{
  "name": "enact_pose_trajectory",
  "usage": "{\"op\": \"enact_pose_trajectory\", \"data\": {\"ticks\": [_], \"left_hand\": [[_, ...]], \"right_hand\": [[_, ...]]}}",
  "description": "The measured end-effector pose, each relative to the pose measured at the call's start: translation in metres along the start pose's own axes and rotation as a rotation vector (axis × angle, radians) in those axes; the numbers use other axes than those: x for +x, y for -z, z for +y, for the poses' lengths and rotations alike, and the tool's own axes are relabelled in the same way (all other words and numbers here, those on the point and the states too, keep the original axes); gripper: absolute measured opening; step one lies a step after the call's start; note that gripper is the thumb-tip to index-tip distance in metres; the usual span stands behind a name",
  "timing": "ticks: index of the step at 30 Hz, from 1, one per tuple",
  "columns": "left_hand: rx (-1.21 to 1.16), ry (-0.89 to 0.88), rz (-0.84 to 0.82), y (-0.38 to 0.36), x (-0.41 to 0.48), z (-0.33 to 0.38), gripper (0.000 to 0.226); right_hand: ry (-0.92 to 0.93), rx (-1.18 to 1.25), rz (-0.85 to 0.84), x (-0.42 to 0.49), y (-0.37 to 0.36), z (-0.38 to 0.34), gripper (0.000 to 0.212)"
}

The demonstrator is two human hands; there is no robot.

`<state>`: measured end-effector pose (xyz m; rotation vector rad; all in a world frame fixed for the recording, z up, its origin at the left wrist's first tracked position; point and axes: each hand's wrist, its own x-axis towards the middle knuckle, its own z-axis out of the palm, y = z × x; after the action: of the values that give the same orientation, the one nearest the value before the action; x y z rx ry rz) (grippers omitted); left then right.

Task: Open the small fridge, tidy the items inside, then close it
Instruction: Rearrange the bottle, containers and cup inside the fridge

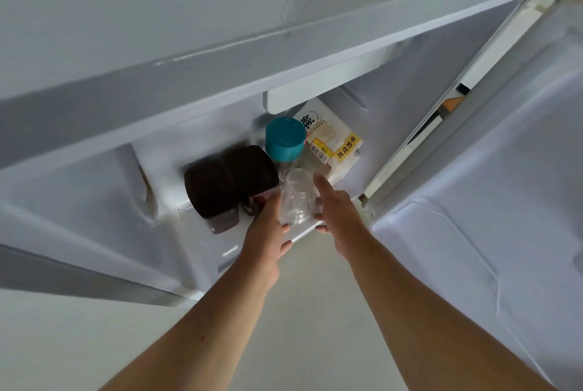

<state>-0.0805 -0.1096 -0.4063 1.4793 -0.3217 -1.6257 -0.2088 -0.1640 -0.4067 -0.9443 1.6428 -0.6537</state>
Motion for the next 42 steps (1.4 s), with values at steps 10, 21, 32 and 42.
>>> {"op": "enact_pose_trajectory", "data": {"ticks": [10, 21, 32, 42], "left_hand": [[0.038, -0.026, -0.04, 0.005, -0.01, -0.006, 0.096], [0.198, -0.056, -0.029, 0.056, -0.139, -0.082, 0.052], [0.202, -0.06, 0.152, 0.186, -0.204, -0.088, 0.062], [0.247, -0.044, 0.186, 0.274, -0.128, -0.05, 0.066]], "right_hand": [[-0.002, -0.005, 0.01, -0.026, 0.003, 0.008, 0.079], [-0.011, 0.085, -0.002, -0.182, 0.009, 0.089, 0.084], [-0.05, 0.099, -0.161, -0.261, -0.103, 0.109, 0.102], [-0.176, 0.211, -0.106, -0.221, -0.219, 0.09, 0.108]]}}
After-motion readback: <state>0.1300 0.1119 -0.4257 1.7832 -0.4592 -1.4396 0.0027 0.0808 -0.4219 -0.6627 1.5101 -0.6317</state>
